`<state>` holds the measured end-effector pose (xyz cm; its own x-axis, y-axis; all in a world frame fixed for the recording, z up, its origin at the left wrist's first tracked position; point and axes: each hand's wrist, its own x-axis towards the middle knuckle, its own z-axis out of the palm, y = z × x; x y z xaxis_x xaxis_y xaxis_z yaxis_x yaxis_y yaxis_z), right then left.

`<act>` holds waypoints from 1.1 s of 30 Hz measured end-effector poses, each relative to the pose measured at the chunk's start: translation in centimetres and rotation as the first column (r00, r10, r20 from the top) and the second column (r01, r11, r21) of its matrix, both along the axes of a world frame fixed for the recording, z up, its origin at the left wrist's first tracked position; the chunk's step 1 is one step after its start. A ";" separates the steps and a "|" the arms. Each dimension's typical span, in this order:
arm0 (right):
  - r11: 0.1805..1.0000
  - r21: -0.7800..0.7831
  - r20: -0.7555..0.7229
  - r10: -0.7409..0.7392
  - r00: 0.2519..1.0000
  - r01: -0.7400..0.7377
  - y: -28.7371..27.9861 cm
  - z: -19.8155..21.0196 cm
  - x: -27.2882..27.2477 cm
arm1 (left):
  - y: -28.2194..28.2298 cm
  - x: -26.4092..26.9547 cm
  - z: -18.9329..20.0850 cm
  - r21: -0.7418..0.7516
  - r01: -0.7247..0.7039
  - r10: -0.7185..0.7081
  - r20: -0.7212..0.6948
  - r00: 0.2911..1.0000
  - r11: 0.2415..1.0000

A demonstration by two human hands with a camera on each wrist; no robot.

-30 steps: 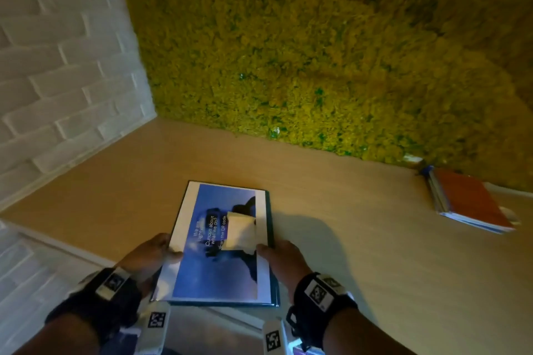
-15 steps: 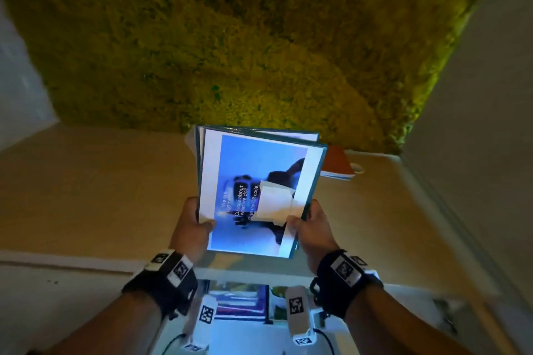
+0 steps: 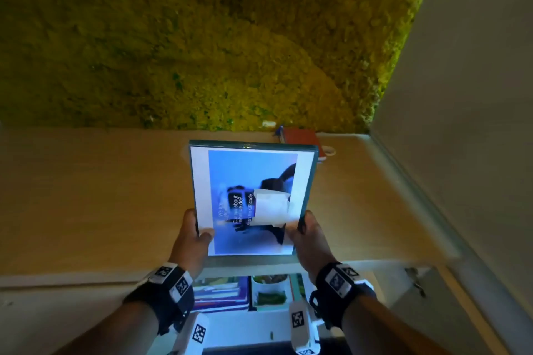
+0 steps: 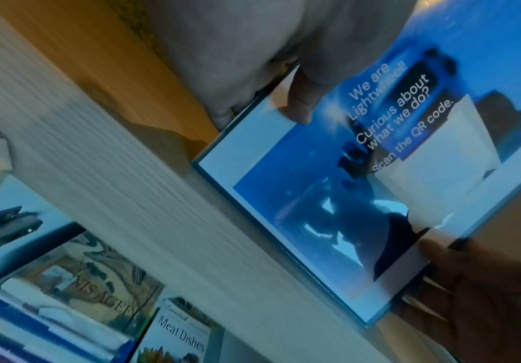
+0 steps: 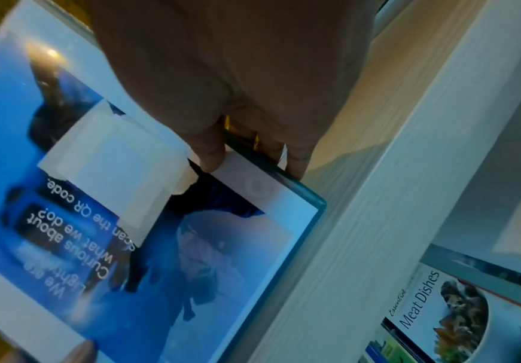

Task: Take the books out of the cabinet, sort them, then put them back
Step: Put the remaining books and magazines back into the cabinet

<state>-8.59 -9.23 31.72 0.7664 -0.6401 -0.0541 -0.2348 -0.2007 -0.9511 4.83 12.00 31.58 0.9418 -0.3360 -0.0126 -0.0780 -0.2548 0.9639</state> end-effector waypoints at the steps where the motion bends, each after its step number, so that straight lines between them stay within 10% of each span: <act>1: 1.000 -0.007 -0.011 0.002 1.000 -0.002 -0.2 0.2 -0.8 | 0.1 -0.7 -0.2 0.013 0.019 -0.019 0.017 1.000 1.000; 20: 0.999 0.030 -0.458 -0.016 0.889 0.033 -6.1 -12.2 -34.4 | -5.3 -32.1 -13.7 0.132 0.231 -0.172 -0.356 0.918 0.964; 33: 0.960 0.206 -0.520 -0.057 0.852 0.190 -9.4 -25.3 -34.4 | -10.7 -27.6 -27.1 0.190 0.435 -0.268 -0.558 0.786 0.880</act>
